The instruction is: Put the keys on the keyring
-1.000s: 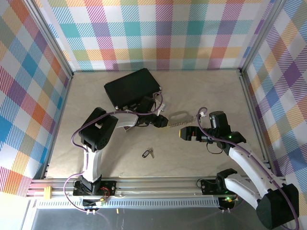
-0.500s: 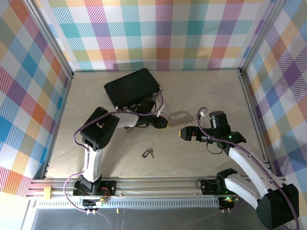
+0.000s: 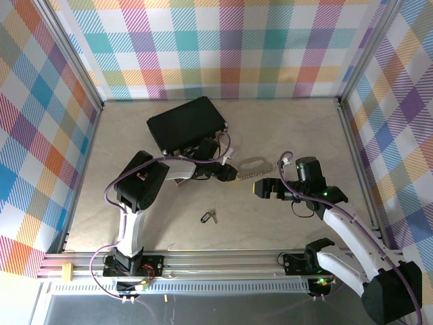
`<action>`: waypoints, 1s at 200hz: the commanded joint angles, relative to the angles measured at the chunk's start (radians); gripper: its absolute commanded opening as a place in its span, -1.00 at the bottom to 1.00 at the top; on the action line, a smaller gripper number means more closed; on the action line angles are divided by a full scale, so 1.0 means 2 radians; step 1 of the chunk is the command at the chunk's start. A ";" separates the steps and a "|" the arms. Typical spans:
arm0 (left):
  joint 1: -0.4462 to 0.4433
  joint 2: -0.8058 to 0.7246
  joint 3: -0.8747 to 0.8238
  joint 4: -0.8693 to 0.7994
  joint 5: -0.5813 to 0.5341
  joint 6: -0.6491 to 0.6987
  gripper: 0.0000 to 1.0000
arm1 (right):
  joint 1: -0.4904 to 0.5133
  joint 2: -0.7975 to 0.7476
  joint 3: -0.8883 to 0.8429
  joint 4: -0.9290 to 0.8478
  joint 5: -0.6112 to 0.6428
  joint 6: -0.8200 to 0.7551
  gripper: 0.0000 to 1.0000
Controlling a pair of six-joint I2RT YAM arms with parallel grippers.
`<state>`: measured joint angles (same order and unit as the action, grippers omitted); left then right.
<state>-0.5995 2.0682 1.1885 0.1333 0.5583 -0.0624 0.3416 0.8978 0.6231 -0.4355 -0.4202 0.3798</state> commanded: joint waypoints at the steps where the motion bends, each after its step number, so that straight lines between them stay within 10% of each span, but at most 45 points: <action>1: 0.003 0.014 0.011 0.015 0.016 0.006 -0.56 | 0.002 -0.006 0.012 -0.001 0.001 -0.010 0.98; 99: 0.003 0.002 0.003 0.015 0.016 0.006 -1.00 | 0.002 -0.007 0.035 -0.014 0.001 -0.017 0.98; 200: -0.019 -0.122 -0.022 -0.089 -0.054 0.065 -1.00 | 0.003 -0.040 0.061 -0.056 0.005 -0.024 0.98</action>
<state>-0.6121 1.9182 1.1595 0.0429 0.5083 -0.0010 0.3416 0.8467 0.7078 -0.5068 -0.4076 0.3611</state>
